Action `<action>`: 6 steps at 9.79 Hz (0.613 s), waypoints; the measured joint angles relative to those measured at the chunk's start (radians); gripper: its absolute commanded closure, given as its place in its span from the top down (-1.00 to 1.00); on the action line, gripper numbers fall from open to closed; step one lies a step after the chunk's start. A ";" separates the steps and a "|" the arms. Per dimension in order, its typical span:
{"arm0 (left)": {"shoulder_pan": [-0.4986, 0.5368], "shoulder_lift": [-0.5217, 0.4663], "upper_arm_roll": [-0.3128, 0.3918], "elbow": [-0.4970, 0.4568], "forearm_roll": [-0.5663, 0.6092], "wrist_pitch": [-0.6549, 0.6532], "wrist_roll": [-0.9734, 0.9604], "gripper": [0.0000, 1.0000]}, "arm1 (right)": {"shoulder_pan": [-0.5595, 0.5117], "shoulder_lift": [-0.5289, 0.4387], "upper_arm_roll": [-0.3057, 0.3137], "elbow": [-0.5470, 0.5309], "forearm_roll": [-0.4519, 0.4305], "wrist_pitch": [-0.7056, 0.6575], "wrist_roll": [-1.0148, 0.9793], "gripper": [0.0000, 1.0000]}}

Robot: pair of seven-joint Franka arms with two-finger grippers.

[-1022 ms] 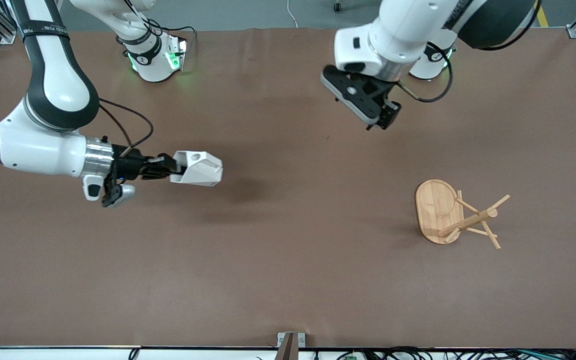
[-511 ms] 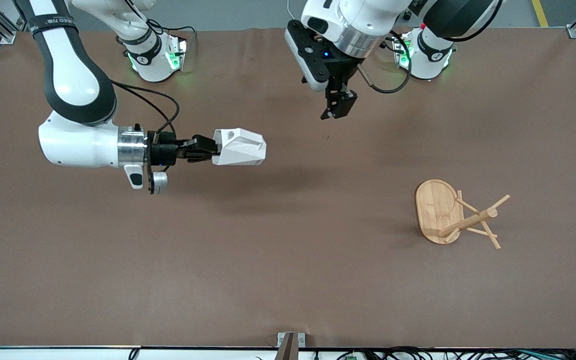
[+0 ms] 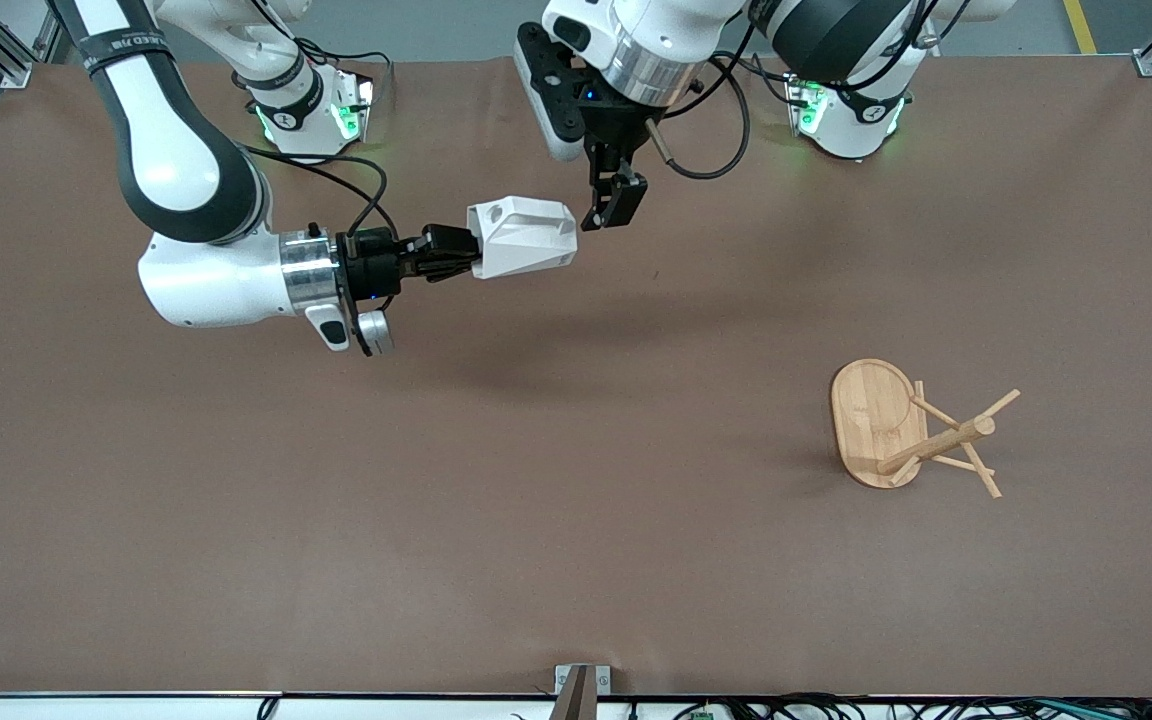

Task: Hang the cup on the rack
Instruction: 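Grasp the cup's free end with the left gripper beside the right gripper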

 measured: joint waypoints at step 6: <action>-0.007 0.066 0.000 0.039 0.046 0.020 0.028 1.00 | 0.001 0.000 0.011 -0.019 0.009 -0.001 -0.034 -0.99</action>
